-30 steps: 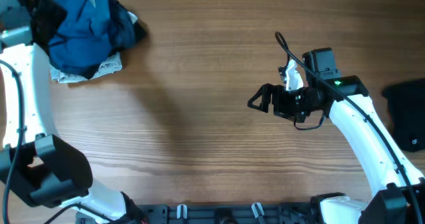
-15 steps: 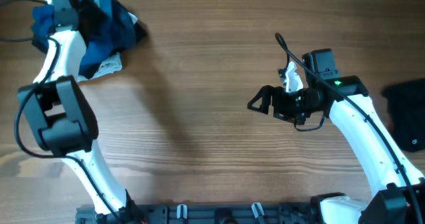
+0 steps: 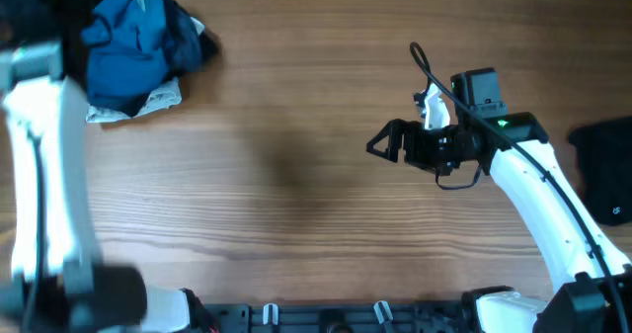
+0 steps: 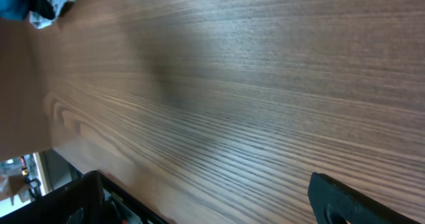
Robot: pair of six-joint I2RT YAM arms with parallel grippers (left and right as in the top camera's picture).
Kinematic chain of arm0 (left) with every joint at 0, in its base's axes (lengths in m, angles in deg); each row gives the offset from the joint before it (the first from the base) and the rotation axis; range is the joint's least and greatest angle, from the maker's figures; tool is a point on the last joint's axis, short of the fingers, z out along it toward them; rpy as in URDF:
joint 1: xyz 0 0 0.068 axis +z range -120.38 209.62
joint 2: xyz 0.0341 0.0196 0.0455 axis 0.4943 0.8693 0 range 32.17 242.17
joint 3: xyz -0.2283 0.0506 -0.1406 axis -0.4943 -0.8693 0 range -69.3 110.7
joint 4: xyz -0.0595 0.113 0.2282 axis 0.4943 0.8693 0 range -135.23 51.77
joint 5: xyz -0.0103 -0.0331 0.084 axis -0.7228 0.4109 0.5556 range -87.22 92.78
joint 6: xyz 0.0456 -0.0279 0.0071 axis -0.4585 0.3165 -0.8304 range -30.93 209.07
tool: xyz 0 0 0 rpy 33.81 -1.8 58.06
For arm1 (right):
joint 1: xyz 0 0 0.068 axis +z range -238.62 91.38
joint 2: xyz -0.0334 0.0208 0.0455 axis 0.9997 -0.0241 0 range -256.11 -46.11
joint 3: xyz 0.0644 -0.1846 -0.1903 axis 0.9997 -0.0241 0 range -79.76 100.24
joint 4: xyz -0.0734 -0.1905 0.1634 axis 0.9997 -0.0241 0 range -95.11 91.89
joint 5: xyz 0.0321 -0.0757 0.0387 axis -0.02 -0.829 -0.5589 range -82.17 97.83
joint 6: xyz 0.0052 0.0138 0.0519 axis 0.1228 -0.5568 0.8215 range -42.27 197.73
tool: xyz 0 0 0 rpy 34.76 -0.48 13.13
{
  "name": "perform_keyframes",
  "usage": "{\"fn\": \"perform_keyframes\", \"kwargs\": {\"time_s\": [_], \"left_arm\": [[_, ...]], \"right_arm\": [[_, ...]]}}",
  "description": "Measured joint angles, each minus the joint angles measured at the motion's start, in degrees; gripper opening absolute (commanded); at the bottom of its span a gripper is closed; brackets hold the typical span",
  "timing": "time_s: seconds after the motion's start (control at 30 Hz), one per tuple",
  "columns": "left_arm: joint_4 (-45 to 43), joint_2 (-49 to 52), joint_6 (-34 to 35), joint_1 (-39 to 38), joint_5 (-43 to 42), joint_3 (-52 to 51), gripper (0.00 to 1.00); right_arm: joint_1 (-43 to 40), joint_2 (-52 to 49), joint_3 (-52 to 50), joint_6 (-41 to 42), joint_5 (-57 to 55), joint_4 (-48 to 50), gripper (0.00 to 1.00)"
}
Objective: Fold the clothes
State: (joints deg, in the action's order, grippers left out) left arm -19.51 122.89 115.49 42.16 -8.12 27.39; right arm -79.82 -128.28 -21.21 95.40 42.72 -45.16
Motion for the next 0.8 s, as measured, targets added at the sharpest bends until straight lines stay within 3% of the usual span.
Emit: {"fn": "perform_keyframes", "kwargs": {"time_s": [0.27, 0.33, 0.6, 0.8], "left_arm": [[30.80, -23.91, -4.17, 0.00, -2.64, 0.02, 1.00], [33.99, -28.41, -5.27, -0.02, -3.28, -1.38, 0.99], [34.10, -47.32, -10.23, -6.86, -6.19, -22.45, 0.99], [28.15, -61.40, -10.25, -11.91, -11.26, -41.94, 0.99]], "right_arm": [[0.00, 0.81, 3.15, 0.22, 0.02, 3.39, 1.00], [0.00, 0.81, 3.17, 0.52, 0.02, 5.25, 1.00], [0.00, 0.87, 3.23, 2.01, 0.02, 9.07, 0.99], [0.00, 3.52, 3.82, 2.89, -4.50, 9.97, 1.00]]}}
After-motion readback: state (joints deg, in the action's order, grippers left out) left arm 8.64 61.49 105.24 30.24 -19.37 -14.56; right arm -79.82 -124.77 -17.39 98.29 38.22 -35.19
